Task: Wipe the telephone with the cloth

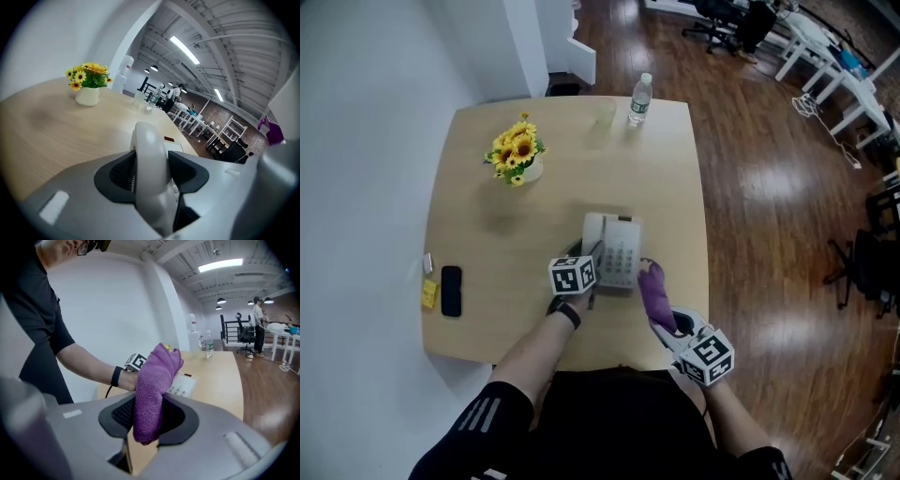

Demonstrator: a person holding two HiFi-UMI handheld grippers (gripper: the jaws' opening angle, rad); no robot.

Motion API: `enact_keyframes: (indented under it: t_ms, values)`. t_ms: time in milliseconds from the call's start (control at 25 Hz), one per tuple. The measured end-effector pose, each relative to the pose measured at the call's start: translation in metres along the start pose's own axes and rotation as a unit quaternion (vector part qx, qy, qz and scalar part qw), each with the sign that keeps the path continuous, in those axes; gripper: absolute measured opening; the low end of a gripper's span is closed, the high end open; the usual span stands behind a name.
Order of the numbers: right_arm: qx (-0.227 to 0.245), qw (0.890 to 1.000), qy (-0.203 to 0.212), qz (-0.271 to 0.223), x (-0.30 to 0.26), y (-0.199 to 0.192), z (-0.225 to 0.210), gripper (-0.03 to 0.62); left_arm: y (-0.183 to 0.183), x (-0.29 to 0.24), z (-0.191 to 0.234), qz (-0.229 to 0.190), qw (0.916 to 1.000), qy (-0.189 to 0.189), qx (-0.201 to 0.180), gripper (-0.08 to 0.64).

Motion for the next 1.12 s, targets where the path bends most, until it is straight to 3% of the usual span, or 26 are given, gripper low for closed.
enact_keyframes:
  t_ms: [320, 480, 720, 880, 1120]
  values:
    - [-0.014, 1.000, 0.010, -0.004, -0.003, -0.008, -0.007, 0.117, -0.013, -0.015, -0.001, 0.006, 0.9998, 0.020, -0.005, 0.207]
    - [-0.025, 1.000, 0.013, -0.009, -0.006, -0.006, -0.006, 0.117, -0.014, -0.016, 0.000, 0.011, 0.9998, 0.009, -0.014, 0.213]
    - [-0.063, 0.997, 0.015, -0.035, -0.008, 0.002, -0.008, 0.117, -0.006, 0.004, -0.002, 0.017, 0.9981, -0.033, -0.048, 0.284]
    - [-0.098, 0.993, 0.008, -0.062, -0.006, 0.011, -0.009, 0.117, 0.003, 0.047, -0.006, 0.002, 0.9942, -0.074, -0.078, 0.284]
    - [-0.114, 0.988, 0.006, -0.107, -0.005, 0.035, 0.008, 0.118, 0.021, 0.147, -0.021, -0.060, 0.9722, -0.171, -0.148, 0.255]
Point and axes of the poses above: the fingertips, and each gripper's own axes: x backward along the fingers, z to its left, y out of its top, the point moved 6 cm from there along x, backward along the fingers, and after that the axes turned 4 degrees about x, right-handed, at the moved point
